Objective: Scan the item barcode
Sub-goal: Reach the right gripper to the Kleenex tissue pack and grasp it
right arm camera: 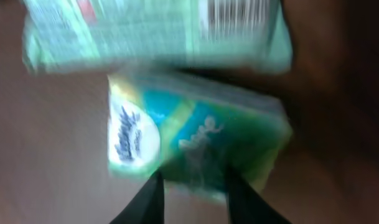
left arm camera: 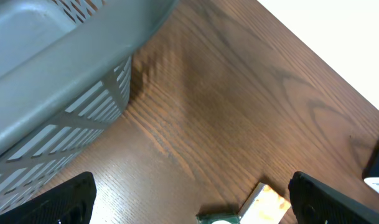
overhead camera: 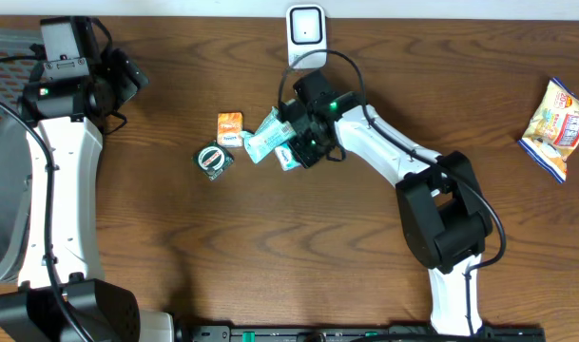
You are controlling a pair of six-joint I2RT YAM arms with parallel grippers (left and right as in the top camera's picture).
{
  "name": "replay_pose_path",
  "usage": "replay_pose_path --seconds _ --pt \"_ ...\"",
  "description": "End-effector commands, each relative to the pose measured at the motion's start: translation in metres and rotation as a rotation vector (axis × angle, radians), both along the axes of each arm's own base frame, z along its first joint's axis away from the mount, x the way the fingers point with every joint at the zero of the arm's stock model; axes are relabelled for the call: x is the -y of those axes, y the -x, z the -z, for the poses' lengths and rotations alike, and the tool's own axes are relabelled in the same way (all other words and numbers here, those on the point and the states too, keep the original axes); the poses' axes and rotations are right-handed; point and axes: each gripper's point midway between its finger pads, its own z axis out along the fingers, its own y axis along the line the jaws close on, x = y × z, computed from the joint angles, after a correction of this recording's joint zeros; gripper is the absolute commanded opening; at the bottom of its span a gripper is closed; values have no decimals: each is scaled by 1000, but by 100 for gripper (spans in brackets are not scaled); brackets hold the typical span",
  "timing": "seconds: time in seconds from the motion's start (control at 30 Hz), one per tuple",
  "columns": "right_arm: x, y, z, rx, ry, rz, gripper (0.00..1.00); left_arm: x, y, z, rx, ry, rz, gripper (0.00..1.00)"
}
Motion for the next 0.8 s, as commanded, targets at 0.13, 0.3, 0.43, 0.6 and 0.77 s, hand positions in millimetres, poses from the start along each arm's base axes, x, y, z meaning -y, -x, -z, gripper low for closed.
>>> replay_pose_path --seconds 0.13,0.3,0.43,0.6,0.77 --pt "29 20 -56 -24 41 43 28 -2 -1 -6 16 -3 -20 98" --pt "19 -13 -98 183 -37 64 36 -2 -2 -6 16 -3 -20 98" --pt "10 -60 -112 363 -97 100 15 -2 -1 -6 16 -3 -20 98" --pt "-3 -84 -70 356 -121 150 1 -2 -1 -6 16 -3 -20 98" --pt "-16 -72 -23 220 -155 132 1 -2 -1 -6 16 -3 -20 98"
